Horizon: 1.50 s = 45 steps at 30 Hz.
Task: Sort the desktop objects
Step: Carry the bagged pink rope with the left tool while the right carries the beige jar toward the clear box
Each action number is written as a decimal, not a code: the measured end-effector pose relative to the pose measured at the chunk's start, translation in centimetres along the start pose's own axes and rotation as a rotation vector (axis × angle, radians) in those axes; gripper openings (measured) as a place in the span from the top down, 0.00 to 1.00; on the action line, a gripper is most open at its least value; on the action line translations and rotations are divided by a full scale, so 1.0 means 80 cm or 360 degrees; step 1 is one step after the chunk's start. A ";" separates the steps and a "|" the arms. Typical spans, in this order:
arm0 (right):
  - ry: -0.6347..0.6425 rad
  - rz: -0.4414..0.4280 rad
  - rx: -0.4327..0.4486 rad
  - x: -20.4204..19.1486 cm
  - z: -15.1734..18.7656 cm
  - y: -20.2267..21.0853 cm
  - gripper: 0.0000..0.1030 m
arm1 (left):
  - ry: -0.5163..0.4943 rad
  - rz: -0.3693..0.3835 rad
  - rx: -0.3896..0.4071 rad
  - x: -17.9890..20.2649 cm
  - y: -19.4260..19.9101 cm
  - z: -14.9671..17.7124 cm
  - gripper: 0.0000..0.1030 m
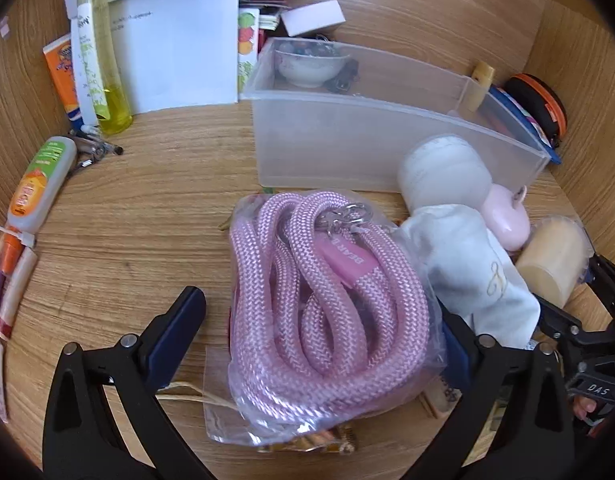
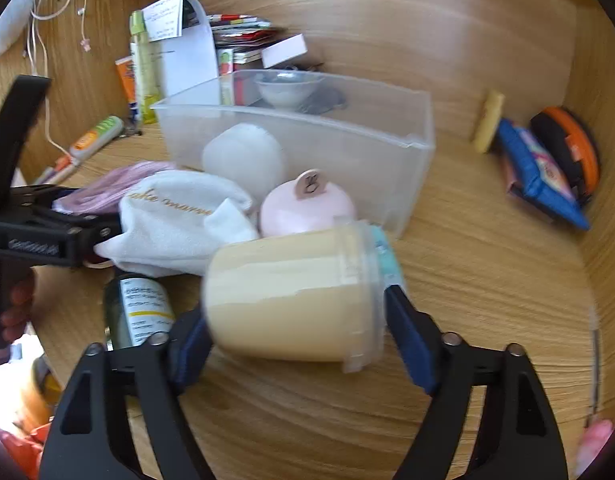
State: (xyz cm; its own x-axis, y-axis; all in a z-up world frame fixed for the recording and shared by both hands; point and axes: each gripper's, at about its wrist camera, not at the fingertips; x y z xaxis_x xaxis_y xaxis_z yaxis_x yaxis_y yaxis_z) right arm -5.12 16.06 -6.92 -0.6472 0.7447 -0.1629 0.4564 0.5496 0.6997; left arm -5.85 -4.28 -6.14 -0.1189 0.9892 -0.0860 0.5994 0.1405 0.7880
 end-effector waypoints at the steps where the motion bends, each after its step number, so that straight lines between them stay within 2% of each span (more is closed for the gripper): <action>1: -0.0009 -0.0027 0.0000 0.000 0.001 0.000 0.36 | -0.0003 -0.0003 0.0017 -0.001 0.003 0.001 0.05; 2: -0.0007 -0.0023 0.0002 -0.001 0.001 0.001 0.36 | -0.0010 0.0000 0.0026 -0.001 0.006 0.003 0.15; 4: 0.0012 0.0002 0.0020 -0.004 0.003 0.003 0.36 | -0.0018 0.0041 0.0052 -0.007 0.012 0.003 0.25; 9: 0.0046 -0.0004 0.0066 -0.006 0.002 0.012 0.36 | 0.0002 0.0058 0.0100 -0.021 0.018 0.002 0.30; 20: -0.0009 -0.0114 0.0107 0.007 -0.003 0.029 0.38 | 0.0039 0.0068 0.0180 -0.047 0.042 0.008 0.34; 26: -0.0013 -0.0106 0.0126 0.006 -0.007 0.034 0.38 | 0.0035 0.0094 0.0178 -0.053 0.052 0.016 0.34; 30: -0.0025 -0.0124 0.0149 0.007 -0.009 0.039 0.38 | 0.0069 0.0089 0.0219 -0.059 0.065 0.017 0.34; 38: 0.0007 -0.0127 0.0200 0.005 -0.022 0.056 0.38 | 0.0086 0.0056 0.0340 -0.058 0.092 0.002 0.34; 45: 0.0030 -0.0107 0.0260 0.006 -0.046 0.072 0.38 | 0.0028 0.0044 0.0431 -0.041 0.108 -0.019 0.34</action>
State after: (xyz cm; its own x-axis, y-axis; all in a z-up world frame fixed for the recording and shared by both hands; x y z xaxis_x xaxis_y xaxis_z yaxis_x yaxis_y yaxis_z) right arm -5.07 18.23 -0.43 -0.6904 0.6977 -0.1914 0.5037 0.6534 0.5651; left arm -1.48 -6.41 1.92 -0.1120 0.9922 -0.0541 0.7922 0.1220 0.5980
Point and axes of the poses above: each gripper's, at about its wrist camera, not at the fingertips, and y roughly against the way its jaws point, x to its right, z to its underside, and after that the axes turned 14 degrees about -z, right-handed
